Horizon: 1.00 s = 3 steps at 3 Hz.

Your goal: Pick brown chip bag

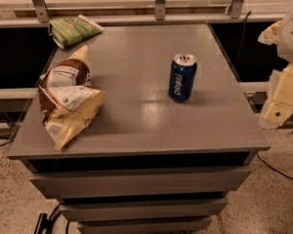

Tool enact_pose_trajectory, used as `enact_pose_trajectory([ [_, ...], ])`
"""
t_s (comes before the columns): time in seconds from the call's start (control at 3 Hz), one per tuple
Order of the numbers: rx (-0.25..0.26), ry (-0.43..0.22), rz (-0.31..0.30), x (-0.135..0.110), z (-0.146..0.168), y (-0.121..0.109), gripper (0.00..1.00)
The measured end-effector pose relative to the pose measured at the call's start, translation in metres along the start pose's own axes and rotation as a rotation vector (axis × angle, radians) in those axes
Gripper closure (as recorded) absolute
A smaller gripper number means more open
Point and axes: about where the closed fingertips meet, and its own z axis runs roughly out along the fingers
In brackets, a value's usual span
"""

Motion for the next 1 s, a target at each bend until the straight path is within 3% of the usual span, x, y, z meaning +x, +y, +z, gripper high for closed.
enact_pose_trajectory([
  [0.67, 0.0, -0.03, -0.015, -0.01, 0.0, -0.004, 0.0],
  [1.0, -0.003, -0.129, -0.059, -0.048, 0.005, -0.021, 0.0],
])
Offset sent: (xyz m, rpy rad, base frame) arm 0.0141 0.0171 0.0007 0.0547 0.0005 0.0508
